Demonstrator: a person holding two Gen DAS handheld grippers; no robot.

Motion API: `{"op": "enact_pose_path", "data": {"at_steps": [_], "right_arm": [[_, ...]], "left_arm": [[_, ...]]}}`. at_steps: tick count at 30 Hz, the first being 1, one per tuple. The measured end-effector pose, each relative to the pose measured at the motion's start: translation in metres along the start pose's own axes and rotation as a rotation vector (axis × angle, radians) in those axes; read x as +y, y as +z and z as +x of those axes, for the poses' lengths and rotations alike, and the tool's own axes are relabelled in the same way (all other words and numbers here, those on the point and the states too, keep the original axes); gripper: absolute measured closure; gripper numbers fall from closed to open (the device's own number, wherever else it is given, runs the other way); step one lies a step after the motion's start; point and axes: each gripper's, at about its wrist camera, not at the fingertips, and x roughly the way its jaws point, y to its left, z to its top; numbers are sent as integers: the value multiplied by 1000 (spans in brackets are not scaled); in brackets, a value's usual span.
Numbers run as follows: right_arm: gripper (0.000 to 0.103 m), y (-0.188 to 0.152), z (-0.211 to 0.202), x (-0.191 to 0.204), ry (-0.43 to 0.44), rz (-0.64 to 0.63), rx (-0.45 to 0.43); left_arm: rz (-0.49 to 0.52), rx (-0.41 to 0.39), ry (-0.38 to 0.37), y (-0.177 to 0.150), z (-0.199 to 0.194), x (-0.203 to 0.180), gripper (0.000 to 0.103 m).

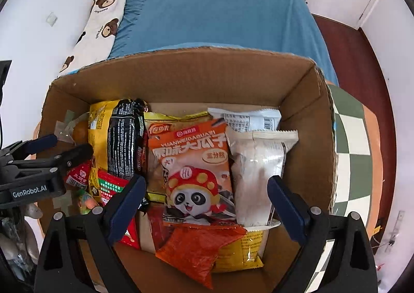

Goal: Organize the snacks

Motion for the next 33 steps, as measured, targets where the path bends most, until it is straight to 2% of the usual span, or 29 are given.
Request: {"op": "enact_pose_path", "data": {"at_steps": [6,9,14,18,26,33], "right_arm": [[3,-11,-3,-10,-65,9,-9],[3,-17,-7,-14,-81,7,-17],[3,-31,-21,-17,-49,22,-49],[3,-46,-39,-13,-72,5,-92],[3,-84,-91,-11,-93,0,-207],[3,-138,-142,-6,-70,-10,-295]], "left_arm": [[-2,-52,7,-11,-12,-7,1],[8,-89,46,-17,-22,-13,1],[-10,-126,43,-31,-38,-16,1],[-20,-173,44,-47,-56,-19,1],[-13,-288,42,-94,-102,-27,1],[4,-370,7,-149,-146,-39,1]]}}
